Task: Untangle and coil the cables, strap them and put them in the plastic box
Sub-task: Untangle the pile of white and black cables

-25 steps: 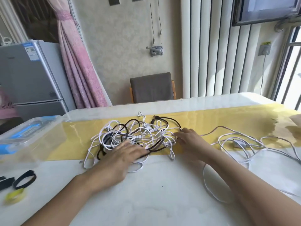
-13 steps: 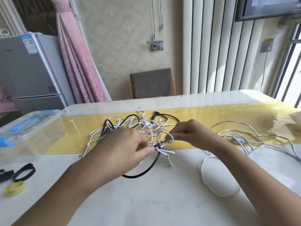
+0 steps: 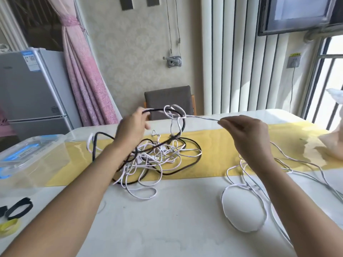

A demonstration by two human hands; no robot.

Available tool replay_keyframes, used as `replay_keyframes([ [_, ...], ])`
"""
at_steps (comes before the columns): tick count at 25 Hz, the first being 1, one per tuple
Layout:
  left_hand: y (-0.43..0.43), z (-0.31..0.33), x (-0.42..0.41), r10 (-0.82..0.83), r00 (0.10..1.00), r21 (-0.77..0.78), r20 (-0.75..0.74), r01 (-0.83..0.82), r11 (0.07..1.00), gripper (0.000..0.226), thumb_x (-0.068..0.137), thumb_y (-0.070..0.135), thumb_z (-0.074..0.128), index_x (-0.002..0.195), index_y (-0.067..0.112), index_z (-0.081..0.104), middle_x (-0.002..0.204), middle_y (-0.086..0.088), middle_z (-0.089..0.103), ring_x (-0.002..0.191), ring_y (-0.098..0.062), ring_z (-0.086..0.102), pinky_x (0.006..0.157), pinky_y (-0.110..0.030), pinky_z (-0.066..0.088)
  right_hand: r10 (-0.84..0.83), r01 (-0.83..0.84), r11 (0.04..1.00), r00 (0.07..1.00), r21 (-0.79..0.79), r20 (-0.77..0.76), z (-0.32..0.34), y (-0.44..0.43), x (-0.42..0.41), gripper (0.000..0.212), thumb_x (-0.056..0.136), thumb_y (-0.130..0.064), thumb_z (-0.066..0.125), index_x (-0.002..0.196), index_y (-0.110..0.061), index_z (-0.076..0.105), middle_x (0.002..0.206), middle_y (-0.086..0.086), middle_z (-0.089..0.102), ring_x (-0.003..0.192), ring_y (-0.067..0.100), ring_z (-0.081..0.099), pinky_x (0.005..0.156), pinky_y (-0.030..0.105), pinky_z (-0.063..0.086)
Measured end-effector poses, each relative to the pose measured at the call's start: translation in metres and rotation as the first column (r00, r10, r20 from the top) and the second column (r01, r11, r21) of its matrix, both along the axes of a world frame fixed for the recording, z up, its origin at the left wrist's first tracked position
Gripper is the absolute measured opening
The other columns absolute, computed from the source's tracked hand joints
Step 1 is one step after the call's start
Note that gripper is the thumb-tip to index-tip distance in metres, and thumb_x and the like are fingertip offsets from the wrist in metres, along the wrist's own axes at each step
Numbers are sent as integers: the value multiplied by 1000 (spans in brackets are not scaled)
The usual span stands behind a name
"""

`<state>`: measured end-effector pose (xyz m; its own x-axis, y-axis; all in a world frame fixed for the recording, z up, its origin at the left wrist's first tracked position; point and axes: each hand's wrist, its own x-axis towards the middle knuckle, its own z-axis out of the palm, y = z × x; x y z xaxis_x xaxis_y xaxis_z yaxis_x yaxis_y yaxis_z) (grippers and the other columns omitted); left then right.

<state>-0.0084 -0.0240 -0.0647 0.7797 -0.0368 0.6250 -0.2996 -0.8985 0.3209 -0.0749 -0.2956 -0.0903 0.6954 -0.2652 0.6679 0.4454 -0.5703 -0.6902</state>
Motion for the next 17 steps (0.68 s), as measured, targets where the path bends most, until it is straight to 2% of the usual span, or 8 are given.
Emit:
replay_keyframes([
  [3,1,12,7,39,993,-38,112,-35,999,22,101,20,38,112,9,53,78,-4,72,74,-34,64,65,-40,49,-82,80,992,996,96,16,0,-2,0,11,84,-21,69,87,-15,77,76,2,71,70,13,60,61,12,38],
  [5,-5,-10,0,1,1000,45,30,-3,999,21,101,20,38,113,11,53,76,-1,71,73,-32,64,66,-38,48,-132,135,990,987,29,-95,-1,-12,5,12,85,-20,68,88,-13,77,73,1,68,70,16,58,59,15,38],
  [6,-10,-21,-7,-39,999,74,-24,40,996,21,101,20,38,115,13,53,77,2,71,70,-30,62,65,-36,46,-142,133,989,971,-59,-193,-3,-19,8,13,86,-19,66,88,-12,76,71,0,65,71,17,56,58,19,37],
  [8,-17,-40,-23,-158,976,41,-152,166,985,21,101,18,39,117,21,52,78,5,71,60,-22,56,64,-34,44,-145,5,950,892,-312,-429,-10,-27,14,15,88,-15,59,92,-13,74,82,1,68,82,21,58,62,27,38],
  [11,-22,-56,-46,-358,823,-183,-442,308,934,27,101,15,37,112,35,52,83,3,72,60,-17,65,71,-31,50,-148,-336,740,764,-583,-628,-23,-13,12,33,90,-8,50,117,-20,64,116,-1,64,108,19,56,78,24,40],
  [12,-23,-60,-51,-393,743,-246,-541,308,919,29,101,14,36,115,35,52,88,0,72,64,-16,68,73,-29,51,-111,-421,679,751,-602,-651,-27,-5,10,40,89,-6,51,125,-22,59,121,-4,61,112,18,54,83,23,41],
  [14,-24,-61,-52,-455,622,-397,-638,240,886,31,102,11,35,123,24,52,95,-4,71,69,-15,69,69,-23,50,36,-563,637,704,-527,-709,-31,12,5,46,87,-2,51,129,-22,55,117,-8,61,111,15,54,89,23,43],
  [17,-31,-56,-54,-549,544,-596,-634,110,796,24,101,7,37,116,18,53,98,-6,69,76,-16,70,68,-22,53,177,-666,614,639,-424,-748,-38,29,1,27,87,-4,54,110,-16,63,106,-3,67,102,18,60,89,33,49],
])
